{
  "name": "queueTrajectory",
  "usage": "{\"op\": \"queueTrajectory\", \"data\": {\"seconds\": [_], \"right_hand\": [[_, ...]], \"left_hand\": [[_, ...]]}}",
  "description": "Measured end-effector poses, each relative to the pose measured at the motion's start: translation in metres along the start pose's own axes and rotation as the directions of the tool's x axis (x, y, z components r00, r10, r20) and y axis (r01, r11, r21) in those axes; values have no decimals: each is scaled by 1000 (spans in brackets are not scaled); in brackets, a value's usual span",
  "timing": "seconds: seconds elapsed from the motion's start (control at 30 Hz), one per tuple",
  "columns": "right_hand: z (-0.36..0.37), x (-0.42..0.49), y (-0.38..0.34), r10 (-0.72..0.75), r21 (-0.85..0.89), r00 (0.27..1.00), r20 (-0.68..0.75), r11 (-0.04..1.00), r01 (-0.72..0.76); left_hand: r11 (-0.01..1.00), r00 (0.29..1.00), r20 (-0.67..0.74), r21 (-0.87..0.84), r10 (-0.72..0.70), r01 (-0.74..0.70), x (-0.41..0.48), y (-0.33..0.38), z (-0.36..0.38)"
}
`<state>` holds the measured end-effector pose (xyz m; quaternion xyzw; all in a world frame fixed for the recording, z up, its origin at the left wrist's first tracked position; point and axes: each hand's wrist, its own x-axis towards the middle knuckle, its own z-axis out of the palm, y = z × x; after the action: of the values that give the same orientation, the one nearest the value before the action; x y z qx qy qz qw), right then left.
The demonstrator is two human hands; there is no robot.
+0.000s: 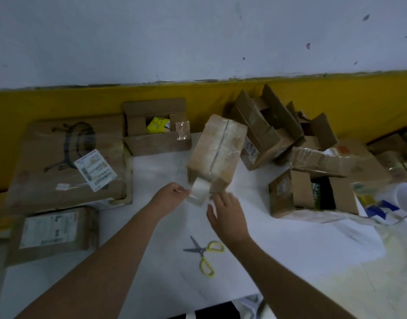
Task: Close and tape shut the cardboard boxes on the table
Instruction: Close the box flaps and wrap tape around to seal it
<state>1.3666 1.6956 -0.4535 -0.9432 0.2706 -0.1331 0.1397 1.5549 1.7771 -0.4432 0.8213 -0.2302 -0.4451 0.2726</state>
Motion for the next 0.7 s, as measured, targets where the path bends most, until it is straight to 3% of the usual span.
{"op": "queueTrajectory", "data": {"seconds": [0.07, 0.13, 0.17, 0.33, 0.53, 0.7], "right_hand": [[26, -50, 3, 181, 30, 941, 284, 980, -198], [48, -92, 6, 262, -50, 780, 569, 957, -285], [56, -108, 8, 270, -53, 730, 627, 951, -306], [73, -130, 2, 313, 4, 759, 570, 924, -383], [56, -120, -2, 433, -201, 749, 502, 900, -386], [16, -105, 13, 429, -64, 819, 381, 896, -439]], "left_hand": [[999, 999, 2, 3, -54, 54, -6, -19, 10], [995, 995, 10, 17, -103, 103, -10, -37, 24], [993, 993, 19, 18, -118, 117, -12, -44, 32], [978, 983, 30, -95, -183, 185, -21, -62, 60], [980, 985, -29, -118, -168, 163, -26, -53, 56], [992, 988, -120, -90, -102, 91, -27, -13, 36]]}}
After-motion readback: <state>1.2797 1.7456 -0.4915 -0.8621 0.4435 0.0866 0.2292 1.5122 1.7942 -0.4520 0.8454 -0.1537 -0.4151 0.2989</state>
